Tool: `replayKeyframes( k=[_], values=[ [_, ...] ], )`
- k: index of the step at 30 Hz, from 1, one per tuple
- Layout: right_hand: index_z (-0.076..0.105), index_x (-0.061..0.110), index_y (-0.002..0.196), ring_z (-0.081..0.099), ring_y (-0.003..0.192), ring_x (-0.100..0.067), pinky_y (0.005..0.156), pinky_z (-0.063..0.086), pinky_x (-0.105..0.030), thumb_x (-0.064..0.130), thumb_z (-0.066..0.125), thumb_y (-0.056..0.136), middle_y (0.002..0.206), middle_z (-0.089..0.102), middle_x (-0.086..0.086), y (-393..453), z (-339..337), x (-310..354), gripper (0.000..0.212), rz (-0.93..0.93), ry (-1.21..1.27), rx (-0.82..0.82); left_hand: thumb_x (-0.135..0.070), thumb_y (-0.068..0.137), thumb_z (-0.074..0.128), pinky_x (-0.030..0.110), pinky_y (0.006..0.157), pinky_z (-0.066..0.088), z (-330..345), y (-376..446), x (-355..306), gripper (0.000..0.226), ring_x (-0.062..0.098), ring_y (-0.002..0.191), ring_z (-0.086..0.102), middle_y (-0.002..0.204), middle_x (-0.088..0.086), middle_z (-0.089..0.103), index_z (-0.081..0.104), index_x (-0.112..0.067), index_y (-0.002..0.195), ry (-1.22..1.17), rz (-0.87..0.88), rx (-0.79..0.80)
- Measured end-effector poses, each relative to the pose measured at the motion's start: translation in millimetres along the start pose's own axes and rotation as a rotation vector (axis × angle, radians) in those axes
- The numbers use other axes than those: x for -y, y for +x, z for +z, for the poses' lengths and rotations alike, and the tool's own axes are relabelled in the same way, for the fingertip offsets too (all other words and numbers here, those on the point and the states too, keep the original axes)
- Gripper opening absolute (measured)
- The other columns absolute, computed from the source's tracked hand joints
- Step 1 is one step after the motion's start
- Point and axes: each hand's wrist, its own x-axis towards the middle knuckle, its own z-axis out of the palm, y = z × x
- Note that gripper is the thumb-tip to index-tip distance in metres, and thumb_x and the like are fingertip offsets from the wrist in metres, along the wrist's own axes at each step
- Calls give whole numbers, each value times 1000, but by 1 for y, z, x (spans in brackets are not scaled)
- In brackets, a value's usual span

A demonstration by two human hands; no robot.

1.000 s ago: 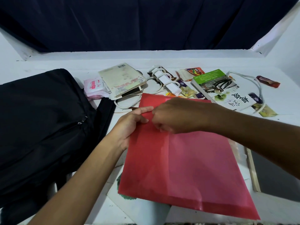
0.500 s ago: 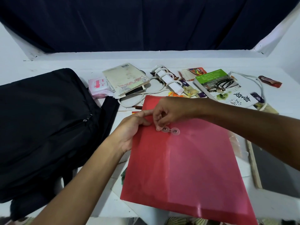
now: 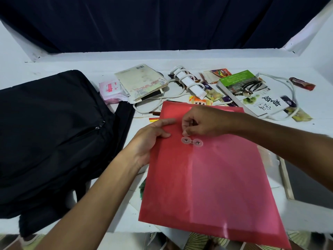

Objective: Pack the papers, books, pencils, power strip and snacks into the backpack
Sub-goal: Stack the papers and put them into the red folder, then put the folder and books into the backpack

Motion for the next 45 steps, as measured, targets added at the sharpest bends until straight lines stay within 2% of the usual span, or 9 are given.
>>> replayKeyframes(
  k=[9,14,16,19,25,30,33,39,45],
  values=[
    [64,2,75,53,65,-18,63,46,-34,13,68,78,73,64,-14,-22,-13,19,12,185,-280,175,13,84,38,24,57,56,2,-24,2,52,20,66,61,93,14,67,68,-16,115,64,55,-28],
    [65,20,77,55,68,-9,64,43,-25,12,74,74,73,61,8,-33,-29,20,13,141,-94,-302,16,84,37,26,62,55,4,-60,-18,55,17,69,62,96,9,67,65,-19,116,182,185,41],
    [61,23,109,52,95,-16,84,41,-29,27,82,68,103,56,1,-42,-32,22,46,120,-130,-505,16,86,38,25,64,56,4,-81,-27,56,15,75,64,102,5,67,64,-22,118,312,238,59],
    [37,26,142,46,120,-20,98,37,-29,37,86,65,134,44,-5,-61,-38,29,92,181,97,-510,17,87,39,18,61,52,6,-114,-45,57,4,75,65,109,-3,67,63,-23,120,522,340,88],
    [71,14,102,69,96,-28,93,52,-47,16,82,70,103,72,-8,-94,-40,44,34,121,508,-235,23,84,39,14,81,50,0,-165,-93,58,0,103,62,120,-9,67,63,-14,121,929,424,183],
    [64,3,110,64,101,-33,97,49,-48,20,93,51,110,67,-18,-92,-17,58,68,72,911,114,17,75,46,11,67,43,-28,-191,-132,51,-4,73,63,82,-15,75,78,-21,88,1210,468,94],
    [56,6,119,64,102,-36,89,53,-52,-1,67,81,110,65,-17,-84,6,87,40,-17,959,221,0,64,48,29,72,43,-46,-202,-159,49,17,78,61,90,-3,77,79,-34,78,1344,464,48],
    [53,16,119,69,82,-26,66,61,-36,-13,42,91,108,63,-15,-56,38,132,42,-96,1115,-10,6,71,55,36,83,52,-76,-201,-184,31,24,91,67,92,8,74,74,-19,74,1764,652,-379],
    [45,5,132,64,93,-32,62,61,-33,-16,43,88,112,59,-22,-32,60,126,49,35,1451,-224,-12,71,49,41,83,50,-151,-202,-119,26,29,96,61,100,10,66,66,-7,90,1535,1048,-649]
  ],
)
